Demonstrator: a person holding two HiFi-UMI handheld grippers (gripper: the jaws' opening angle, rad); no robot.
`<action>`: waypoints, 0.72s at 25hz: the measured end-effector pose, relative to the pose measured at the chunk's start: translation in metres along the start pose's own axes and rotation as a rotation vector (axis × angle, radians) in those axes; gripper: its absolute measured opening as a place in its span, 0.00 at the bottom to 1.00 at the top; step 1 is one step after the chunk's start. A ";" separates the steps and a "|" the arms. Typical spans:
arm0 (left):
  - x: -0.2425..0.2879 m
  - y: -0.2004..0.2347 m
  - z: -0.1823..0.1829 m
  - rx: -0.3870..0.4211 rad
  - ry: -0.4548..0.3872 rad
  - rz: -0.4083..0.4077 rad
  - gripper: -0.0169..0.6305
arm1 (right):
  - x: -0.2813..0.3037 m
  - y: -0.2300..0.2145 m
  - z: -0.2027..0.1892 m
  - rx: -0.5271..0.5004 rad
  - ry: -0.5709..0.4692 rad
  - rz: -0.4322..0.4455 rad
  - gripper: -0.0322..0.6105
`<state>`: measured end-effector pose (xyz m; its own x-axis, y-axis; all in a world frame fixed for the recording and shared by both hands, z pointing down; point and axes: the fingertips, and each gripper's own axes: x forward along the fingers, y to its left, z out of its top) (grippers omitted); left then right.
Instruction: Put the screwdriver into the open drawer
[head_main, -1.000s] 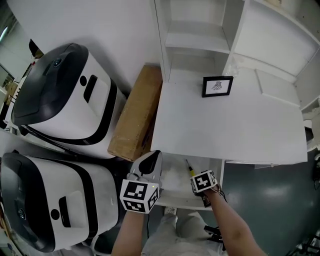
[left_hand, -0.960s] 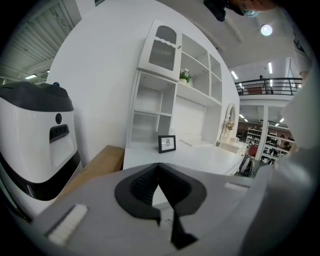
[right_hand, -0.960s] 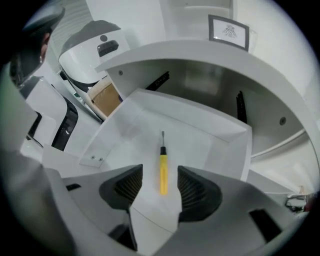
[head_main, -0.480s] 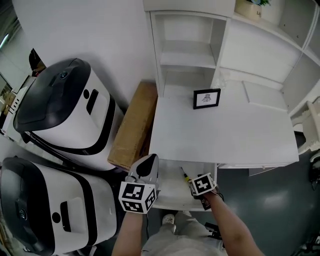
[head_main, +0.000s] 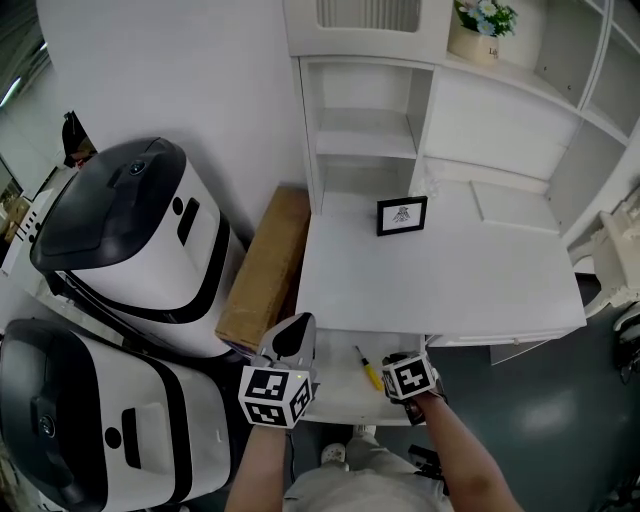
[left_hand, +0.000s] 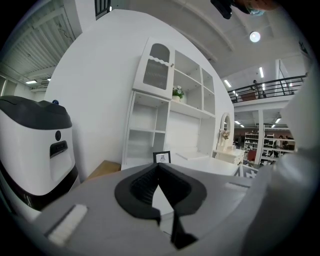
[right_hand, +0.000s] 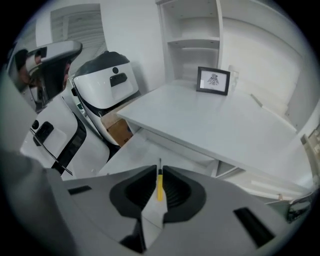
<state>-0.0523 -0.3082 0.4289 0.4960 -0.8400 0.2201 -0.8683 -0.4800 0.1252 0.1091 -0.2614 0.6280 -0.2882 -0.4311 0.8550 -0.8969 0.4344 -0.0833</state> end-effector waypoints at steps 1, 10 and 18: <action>-0.001 -0.001 0.001 0.001 -0.003 -0.003 0.04 | -0.004 0.001 0.003 0.000 -0.013 0.004 0.10; -0.008 -0.012 0.010 0.023 -0.025 -0.018 0.04 | -0.048 0.004 0.026 -0.036 -0.146 0.005 0.06; -0.009 -0.018 0.021 0.023 -0.049 -0.022 0.04 | -0.097 0.006 0.062 -0.040 -0.319 0.017 0.06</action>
<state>-0.0415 -0.2970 0.4041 0.5153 -0.8401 0.1698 -0.8570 -0.5041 0.1067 0.1114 -0.2660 0.5125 -0.3997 -0.6467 0.6497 -0.8787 0.4721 -0.0707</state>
